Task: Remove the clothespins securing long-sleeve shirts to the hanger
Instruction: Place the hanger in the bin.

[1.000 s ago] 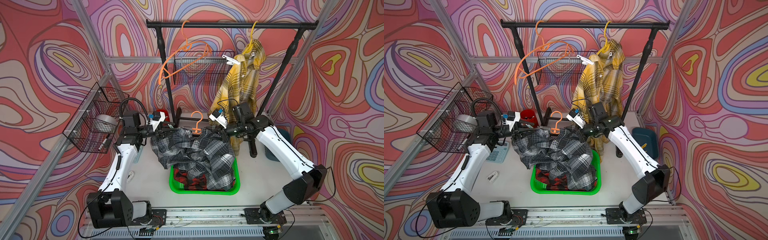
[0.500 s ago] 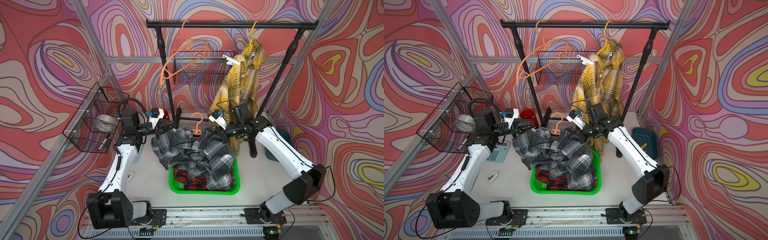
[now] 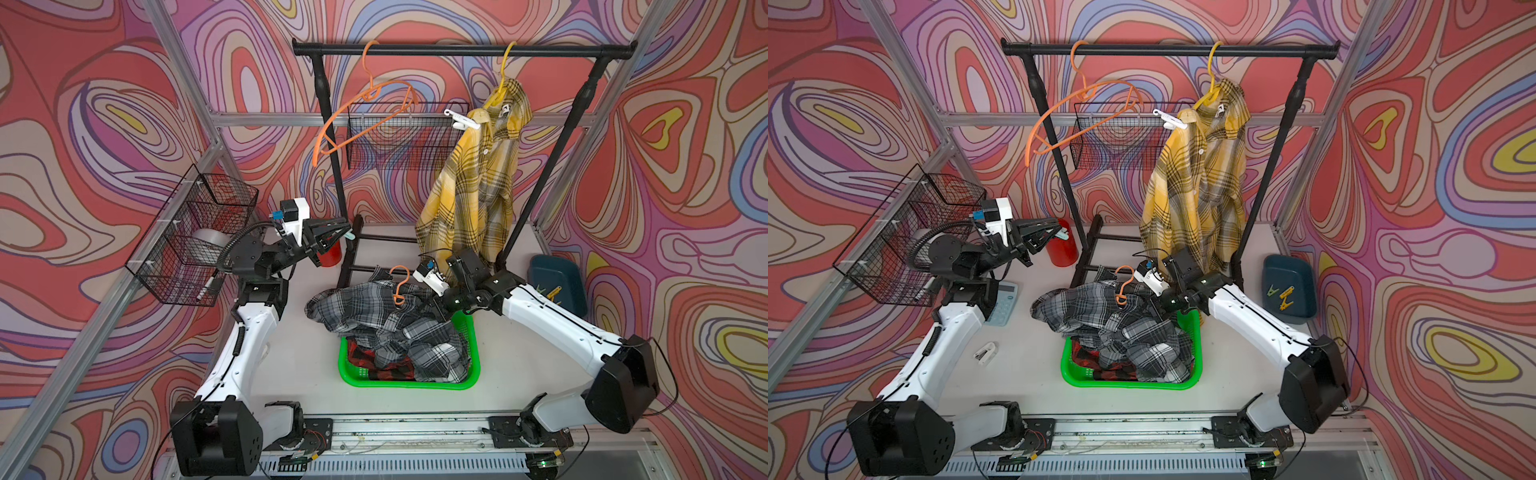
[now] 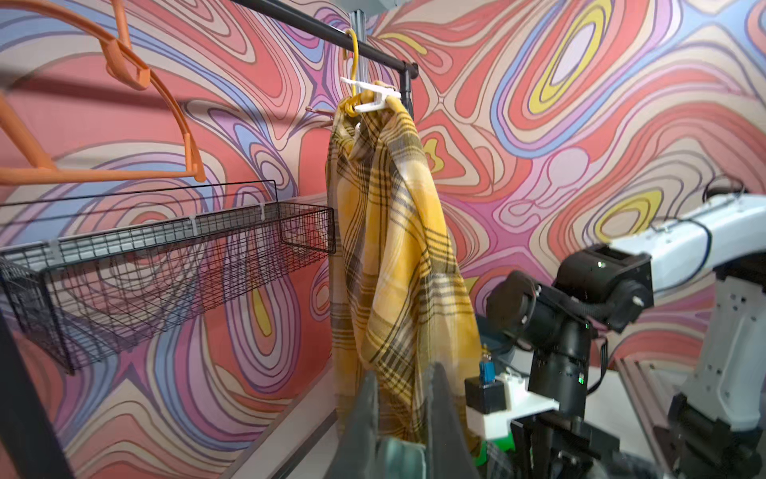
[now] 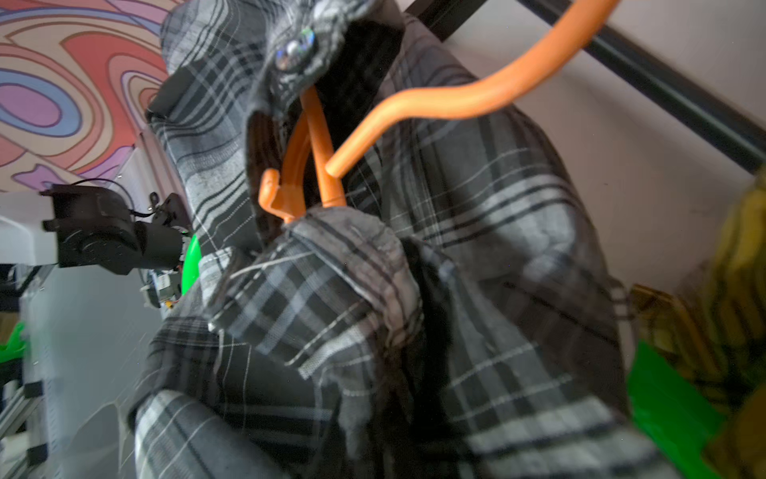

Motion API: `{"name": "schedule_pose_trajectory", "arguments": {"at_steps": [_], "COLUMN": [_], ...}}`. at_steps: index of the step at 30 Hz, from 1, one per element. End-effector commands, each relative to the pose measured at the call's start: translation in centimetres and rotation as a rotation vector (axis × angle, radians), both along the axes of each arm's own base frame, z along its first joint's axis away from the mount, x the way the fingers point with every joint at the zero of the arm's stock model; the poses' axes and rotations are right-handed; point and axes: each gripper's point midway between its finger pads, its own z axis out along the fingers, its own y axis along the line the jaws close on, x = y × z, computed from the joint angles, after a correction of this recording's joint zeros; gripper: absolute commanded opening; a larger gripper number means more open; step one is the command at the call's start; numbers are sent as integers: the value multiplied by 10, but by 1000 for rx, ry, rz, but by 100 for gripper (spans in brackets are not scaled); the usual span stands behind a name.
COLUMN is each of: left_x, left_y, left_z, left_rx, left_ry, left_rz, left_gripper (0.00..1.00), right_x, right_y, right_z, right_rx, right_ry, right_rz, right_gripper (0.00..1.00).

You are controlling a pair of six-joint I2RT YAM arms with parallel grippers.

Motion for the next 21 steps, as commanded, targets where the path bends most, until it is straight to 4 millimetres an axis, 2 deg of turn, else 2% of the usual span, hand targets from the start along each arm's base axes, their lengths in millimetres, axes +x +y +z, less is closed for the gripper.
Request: {"name": "schedule_pose_trajectory", "arguments": {"at_steps": [1,4,6,9,11,14,21], "left_x": [1,-3,-8,-9,-7,1,13], "left_y": [-6,-16,-21,-25,-25,-24,-27], "left_z": [-5,-19,-27,-39,-44,-53,-73], "left_rx": [-26,15,24,19,8,-8,-5], "left_ry": [113,233,301,395,474,595,745], "left_rz": [161,227,228,244,259,285,299], "left_gripper": [0,0,0,0,0,0,0], "right_x": [23,22,20,15,12,15,34], "right_y": [-20,-29,-31,-24,-12,9,60], "right_z": [30,66,94,133,152,163,167], "right_rx": [-4,12,38,117,171,211,282], "right_ry": [-145,-235,-290,-377,-419,-469,-525], "right_rz": [-189,-217,-216,-191,-165,-152,-114], "right_gripper": [29,40,52,55,55,55,55]}}
